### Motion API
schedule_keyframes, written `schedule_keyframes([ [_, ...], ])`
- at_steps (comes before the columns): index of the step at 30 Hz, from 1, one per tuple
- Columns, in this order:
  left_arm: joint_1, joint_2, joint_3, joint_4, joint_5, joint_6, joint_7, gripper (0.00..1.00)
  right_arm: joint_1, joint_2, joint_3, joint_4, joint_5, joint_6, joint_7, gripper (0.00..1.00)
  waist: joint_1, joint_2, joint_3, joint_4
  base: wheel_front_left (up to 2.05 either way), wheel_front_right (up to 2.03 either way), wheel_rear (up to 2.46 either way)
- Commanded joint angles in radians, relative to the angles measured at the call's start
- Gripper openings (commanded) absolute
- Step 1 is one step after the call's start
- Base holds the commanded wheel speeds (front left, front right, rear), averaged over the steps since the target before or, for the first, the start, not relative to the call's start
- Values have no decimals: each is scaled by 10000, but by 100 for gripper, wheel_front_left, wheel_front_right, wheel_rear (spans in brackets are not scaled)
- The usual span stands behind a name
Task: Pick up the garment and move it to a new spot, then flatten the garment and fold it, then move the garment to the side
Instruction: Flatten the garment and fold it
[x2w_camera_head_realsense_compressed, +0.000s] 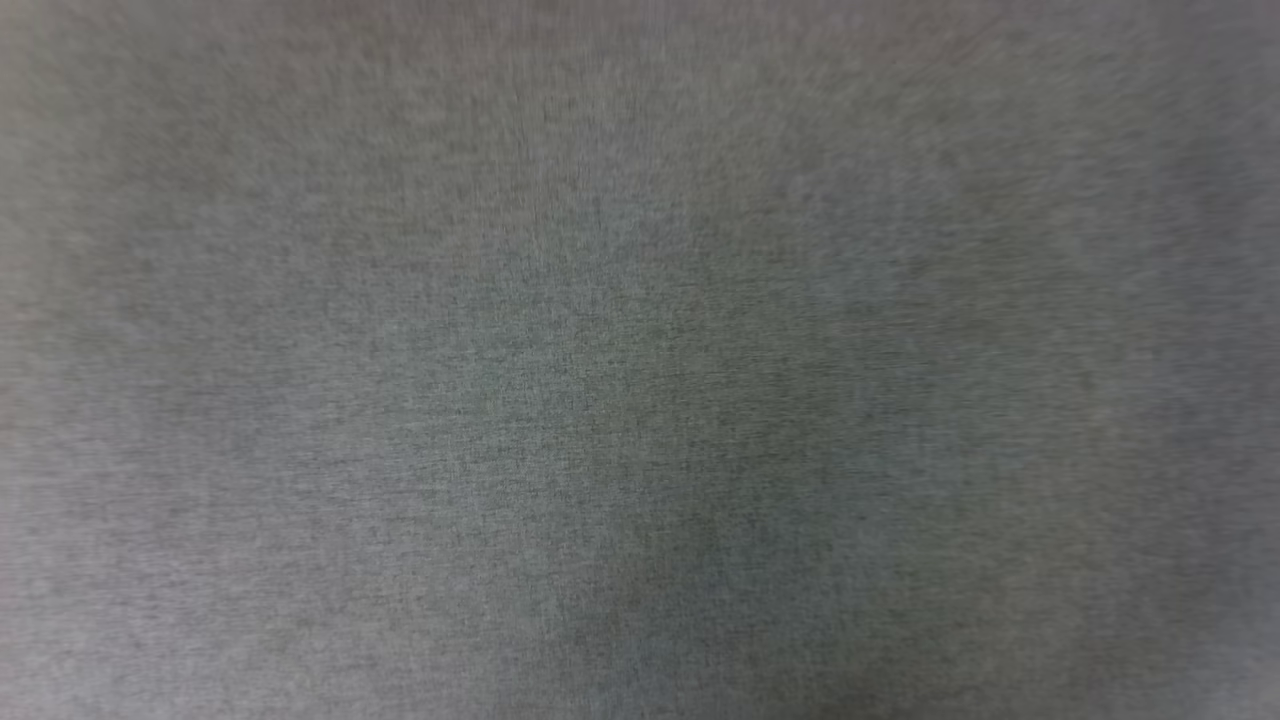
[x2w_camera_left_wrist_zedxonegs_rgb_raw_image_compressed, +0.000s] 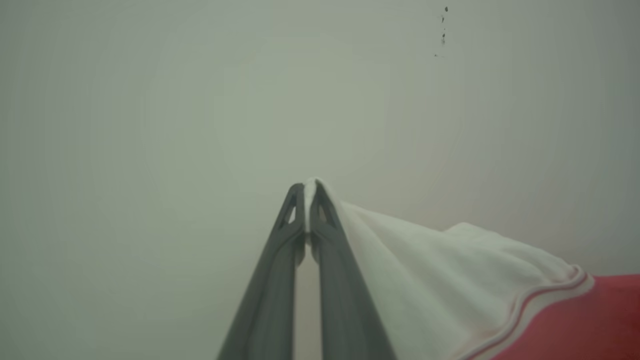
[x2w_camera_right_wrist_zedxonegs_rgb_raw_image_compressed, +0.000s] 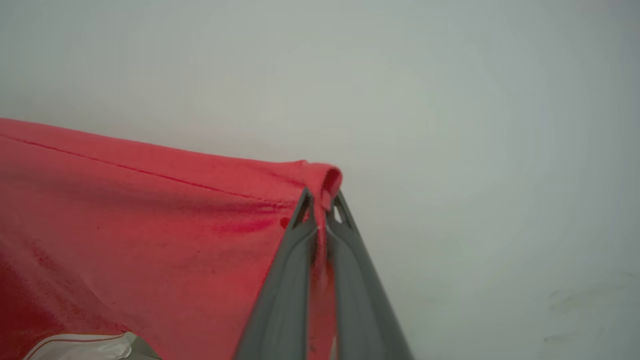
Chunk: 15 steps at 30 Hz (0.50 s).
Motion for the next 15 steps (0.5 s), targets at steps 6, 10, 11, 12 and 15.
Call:
schedule_keyframes([
  [6, 439, -214, -13, 1047, -292, -488, -378, 0, -244, 22, 457, 710, 43, -10, -204, 0, -3, 0, 1108, 359, 0, 0, 0],
  [10, 939, -464, -126, 1709, -511, -730, -409, 0, 166, -56, 696, 1282, 256, -10, -430, 0, -3, 0, 820, 499, 0, 0, 0],
  [11, 1140, -520, -168, 1906, -560, -800, -396, 0, 355, -61, 769, 1468, 323, -10, -494, 0, -3, 0, 659, 524, 0, 0, 0],
  [12, 1327, -563, -171, 2068, -664, -826, -394, 0, 517, -67, 856, 1584, 402, -10, -542, 0, -3, 0, 488, 557, 0, 0, 0],
  [15, 2148, -651, -279, 2572, -830, -955, -420, 0, 1263, -103, 1250, 1914, 657, -10, -740, 0, -3, 0, -227, 612, 0, 0, 0],
])
